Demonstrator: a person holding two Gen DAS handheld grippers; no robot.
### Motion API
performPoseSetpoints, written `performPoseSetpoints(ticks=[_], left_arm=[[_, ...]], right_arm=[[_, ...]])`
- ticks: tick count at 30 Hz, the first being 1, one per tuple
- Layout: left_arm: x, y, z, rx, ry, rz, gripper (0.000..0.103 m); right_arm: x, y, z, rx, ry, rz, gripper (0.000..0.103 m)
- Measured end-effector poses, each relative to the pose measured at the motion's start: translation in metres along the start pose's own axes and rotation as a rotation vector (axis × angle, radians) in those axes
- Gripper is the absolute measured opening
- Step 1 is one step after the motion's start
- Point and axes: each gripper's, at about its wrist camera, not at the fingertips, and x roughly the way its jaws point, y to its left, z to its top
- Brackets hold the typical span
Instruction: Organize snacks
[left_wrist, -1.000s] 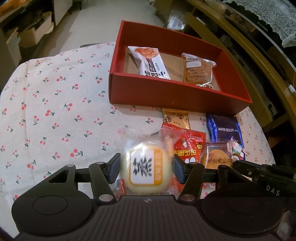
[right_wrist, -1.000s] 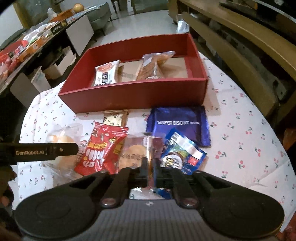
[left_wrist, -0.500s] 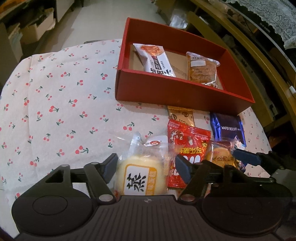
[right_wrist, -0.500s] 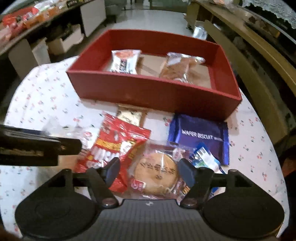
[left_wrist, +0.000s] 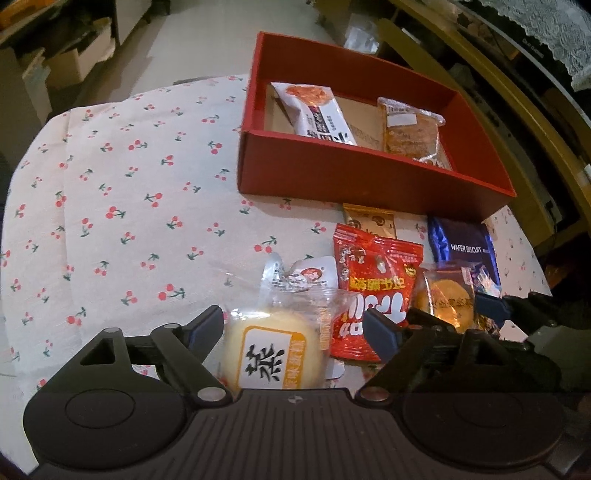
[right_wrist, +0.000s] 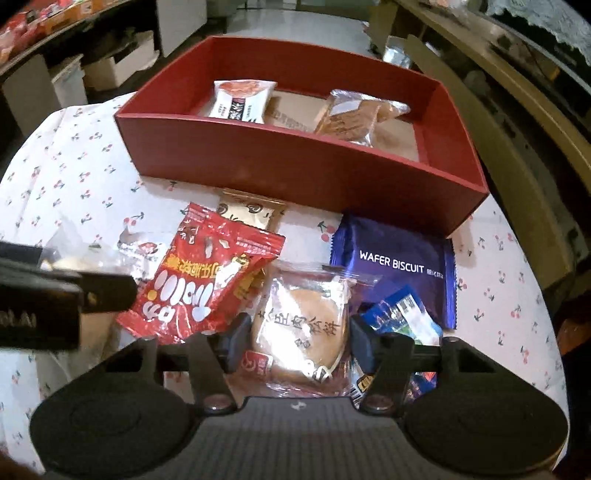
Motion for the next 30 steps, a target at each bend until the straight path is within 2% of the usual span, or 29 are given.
performPoseSetpoints(ticks=[5, 8, 11, 13, 19, 25, 30], left_arm=[[-0.006, 0.010, -0.004, -0.033, -0.005, 0.005, 0.090], [0.001, 0.006, -0.007, -0.014, 0.010, 0.020, 0.091], [0.009, -0.003, -0.011, 0.021, 0.016, 0.058, 0.083], [0.013, -0.005, -0.011, 0.031, 0.026, 0.076, 0.070], [0.011, -0.013, -0.018, 0.062, 0.009, 0.120, 0.065], [0.002, -0.016, -0.023, 0.064, -0.002, 0.086, 0.064], [-0.007, -0.019, -0.021, 0.059, -0.022, 0.058, 0.064]], right_arm=[[-0.014, -0.015, -0.010, 0.012, -0.010, 0.040, 0.082], [-0.025, -0.028, -0.014, 0.054, -0.031, 0.077, 0.082], [-0.033, -0.036, -0.015, 0.081, -0.054, 0.088, 0.082], [-0.034, -0.038, -0.014, 0.087, -0.057, 0.095, 0.082], [-0.041, -0.044, -0.018, 0.097, -0.075, 0.128, 0.082], [-0.055, -0.060, -0.024, 0.164, -0.108, 0.153, 0.082], [-0.060, -0.056, -0.026, 0.173, -0.117, 0.167, 0.082]])
